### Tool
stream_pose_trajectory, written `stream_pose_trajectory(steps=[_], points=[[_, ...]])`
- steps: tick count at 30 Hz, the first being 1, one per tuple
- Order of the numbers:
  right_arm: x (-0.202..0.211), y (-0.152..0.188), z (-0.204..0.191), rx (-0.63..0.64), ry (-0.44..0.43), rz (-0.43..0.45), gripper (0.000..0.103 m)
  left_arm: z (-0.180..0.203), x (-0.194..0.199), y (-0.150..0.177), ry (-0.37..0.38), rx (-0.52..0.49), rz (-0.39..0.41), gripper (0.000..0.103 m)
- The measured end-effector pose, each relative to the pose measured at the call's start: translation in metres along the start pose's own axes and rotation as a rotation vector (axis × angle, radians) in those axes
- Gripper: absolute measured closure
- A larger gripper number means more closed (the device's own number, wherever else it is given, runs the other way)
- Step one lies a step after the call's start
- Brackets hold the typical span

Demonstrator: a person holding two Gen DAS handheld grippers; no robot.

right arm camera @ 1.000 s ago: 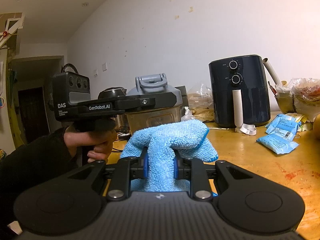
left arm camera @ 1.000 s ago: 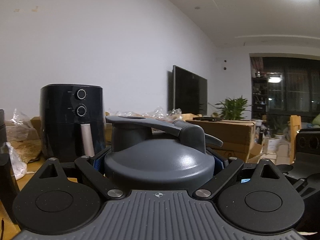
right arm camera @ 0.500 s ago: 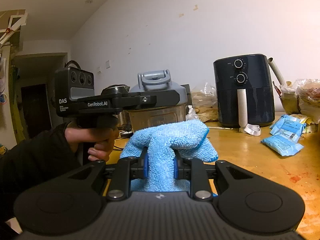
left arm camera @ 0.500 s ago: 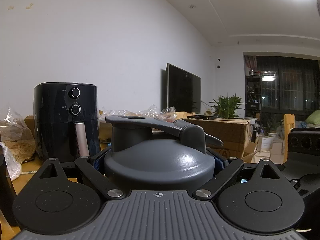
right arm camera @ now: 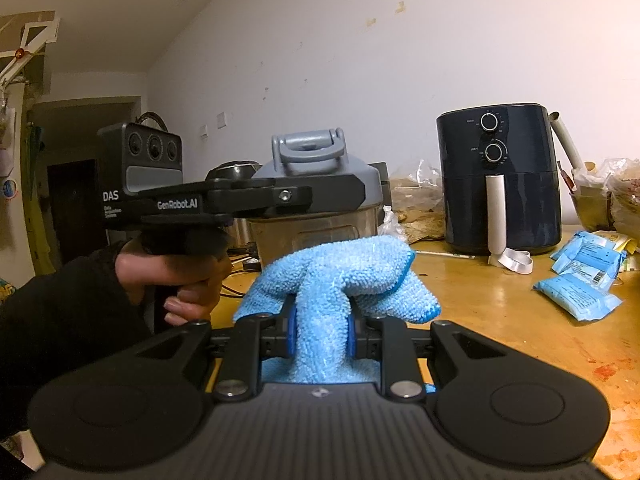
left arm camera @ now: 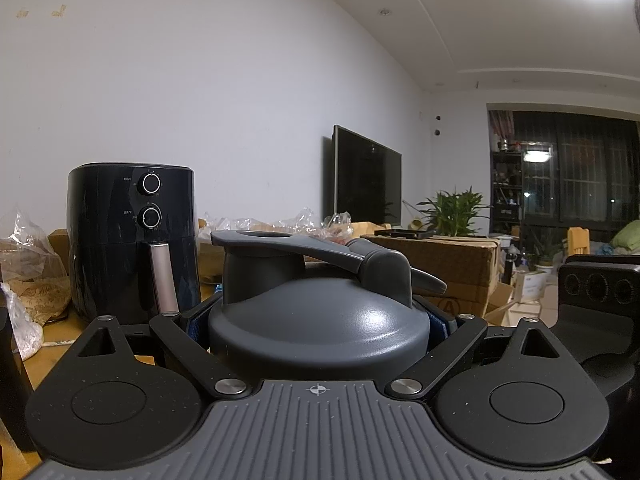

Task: Clean container

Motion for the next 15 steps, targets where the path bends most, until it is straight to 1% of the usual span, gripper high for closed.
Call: stream_pose_trajectory(steps=[4, 15], points=[[-0.0011, 0.0001, 0.0019, -0.011, -0.007, 0.001, 0.085, -0.0004, -0.0003, -0.0004, 0.000, 0.002, 0.000, 0.008], [0.0009, -0.0088, -0.0021, 0.003, -0.019, 0.026, 0.085, -0.0008, -0.0006, -0.0004, 0.001, 0.005, -0.004, 0.008]])
Point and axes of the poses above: each gripper's, at about its wrist camera, not at the fingertips, and x roughly against the way its jaws point, z to its right, y to its underside, the point moved 9 cm from there along -x, roughly the way its jaws point, and after that the axes turned 7 degrees about -x, right-handed, at the moved point
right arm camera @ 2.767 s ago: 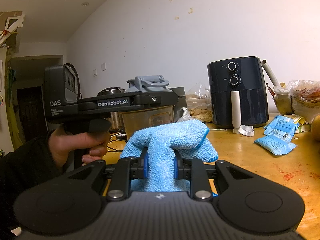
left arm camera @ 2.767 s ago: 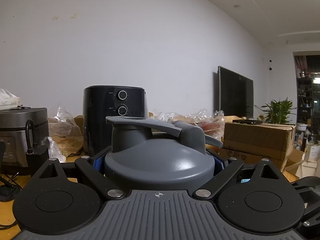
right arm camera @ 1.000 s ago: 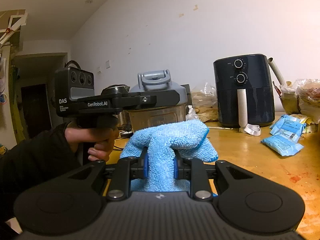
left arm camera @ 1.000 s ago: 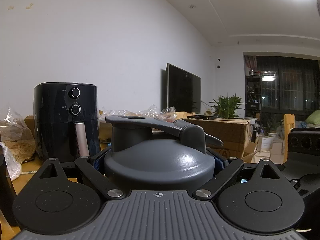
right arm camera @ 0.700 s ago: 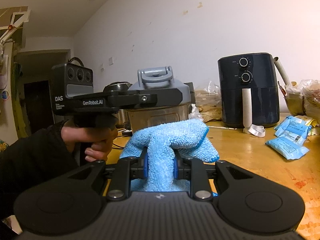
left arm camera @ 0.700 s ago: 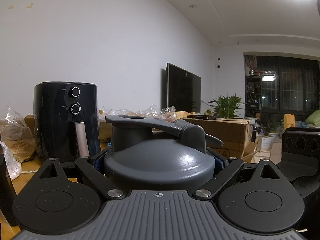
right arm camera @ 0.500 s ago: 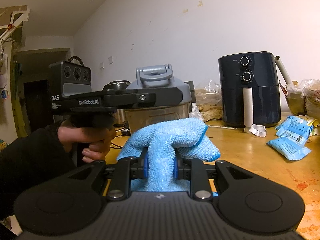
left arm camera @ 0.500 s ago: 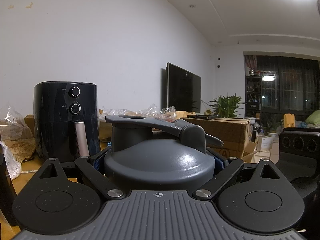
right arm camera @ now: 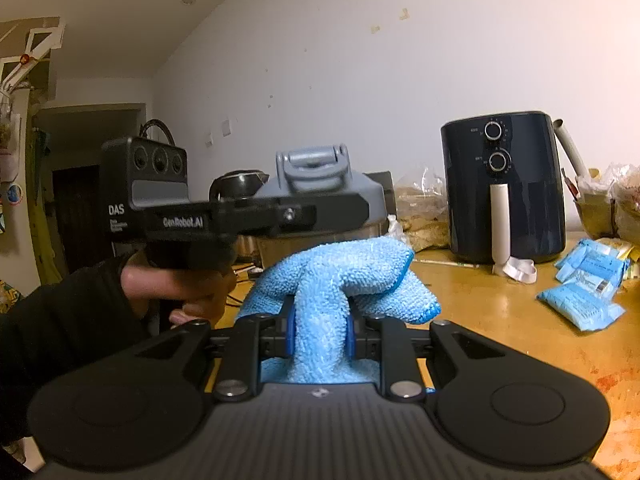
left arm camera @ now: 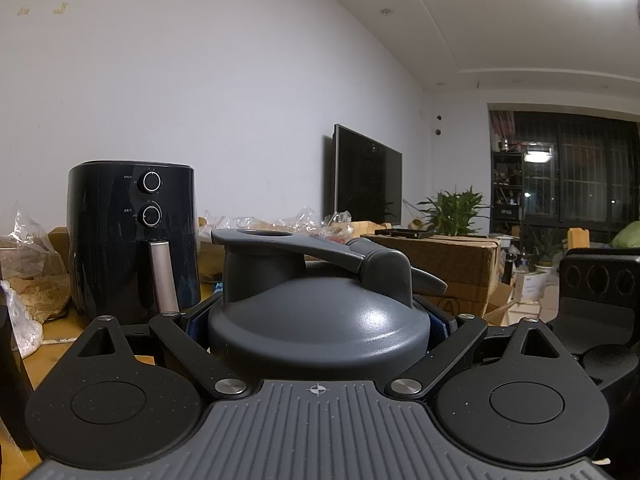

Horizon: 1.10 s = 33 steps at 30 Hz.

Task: Clean container

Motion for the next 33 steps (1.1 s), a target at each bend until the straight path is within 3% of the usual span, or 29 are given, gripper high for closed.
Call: stream_pose_trajectory(steps=[10, 33], points=[[0.004, -0.017, -0.005, 0.019, -0.011, 0.042, 0.085, -0.001, -0.001, 0.000, -0.005, 0.008, -0.009, 0.008], [-0.001, -0.015, -0.005, 0.040, -0.002, -0.036, 0.083, -0.001, -0.002, 0.002, -0.002, 0.007, -0.006, 0.008]])
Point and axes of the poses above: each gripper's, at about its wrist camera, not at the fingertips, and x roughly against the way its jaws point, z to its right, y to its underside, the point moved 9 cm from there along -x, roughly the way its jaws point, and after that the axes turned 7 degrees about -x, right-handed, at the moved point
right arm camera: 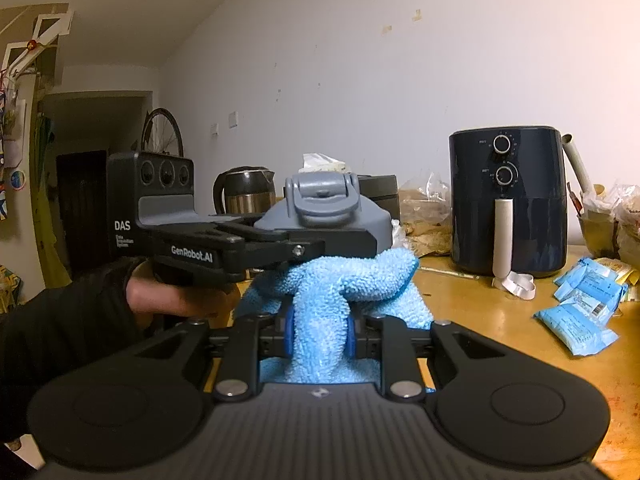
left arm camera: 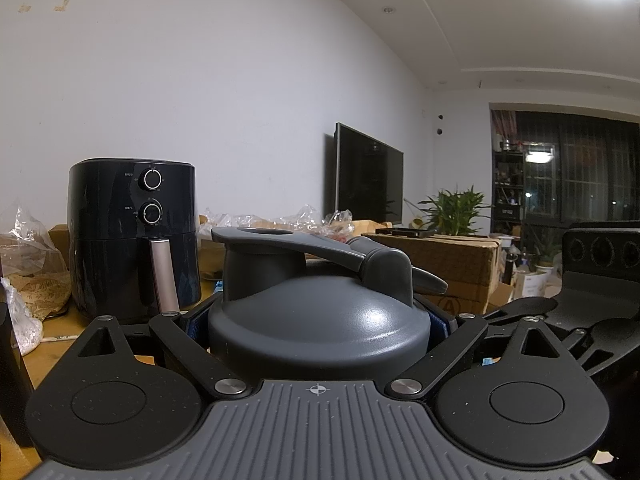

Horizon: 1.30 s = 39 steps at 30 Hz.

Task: Clean container
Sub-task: 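Rub the cloth up the bottle side with right tool while left tool holds bottle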

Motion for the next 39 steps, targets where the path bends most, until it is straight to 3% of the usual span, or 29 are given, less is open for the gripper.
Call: stream_pose_trajectory(steps=[39], points=[[-0.027, 0.062, 0.021, -0.057, 0.015, -0.195, 0.085, -0.001, 0.000, -0.002, 0.000, 0.008, -0.001, 0.007]])
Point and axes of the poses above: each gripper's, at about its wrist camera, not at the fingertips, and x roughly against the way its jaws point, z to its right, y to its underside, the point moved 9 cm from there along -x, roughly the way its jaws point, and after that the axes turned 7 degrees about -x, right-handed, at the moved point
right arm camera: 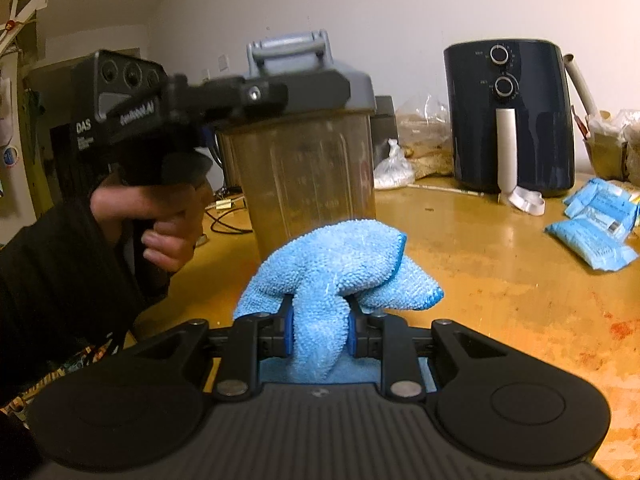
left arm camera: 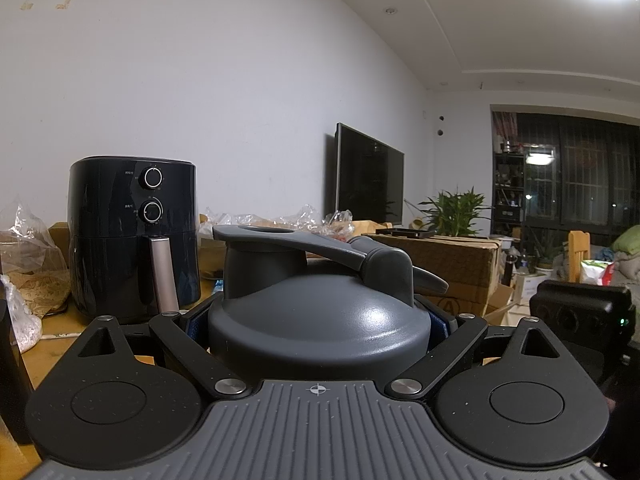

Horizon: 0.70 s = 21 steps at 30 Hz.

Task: Clean container
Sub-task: 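Rub the cloth up the bottle side with right tool while left tool holds bottle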

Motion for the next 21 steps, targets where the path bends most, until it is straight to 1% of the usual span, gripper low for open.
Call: stream_pose_trajectory(steps=[8, 21], points=[[-0.010, 0.011, 0.004, 0.006, 0.016, -0.050, 0.085, 0.000, 0.000, 0.001, 0.000, 0.000, 0.000, 0.007], [-0.012, 0.012, 0.007, -0.007, 0.012, -0.050, 0.085, 0.000, 0.000, 0.001, 0.000, 0.000, 0.000, 0.007]])
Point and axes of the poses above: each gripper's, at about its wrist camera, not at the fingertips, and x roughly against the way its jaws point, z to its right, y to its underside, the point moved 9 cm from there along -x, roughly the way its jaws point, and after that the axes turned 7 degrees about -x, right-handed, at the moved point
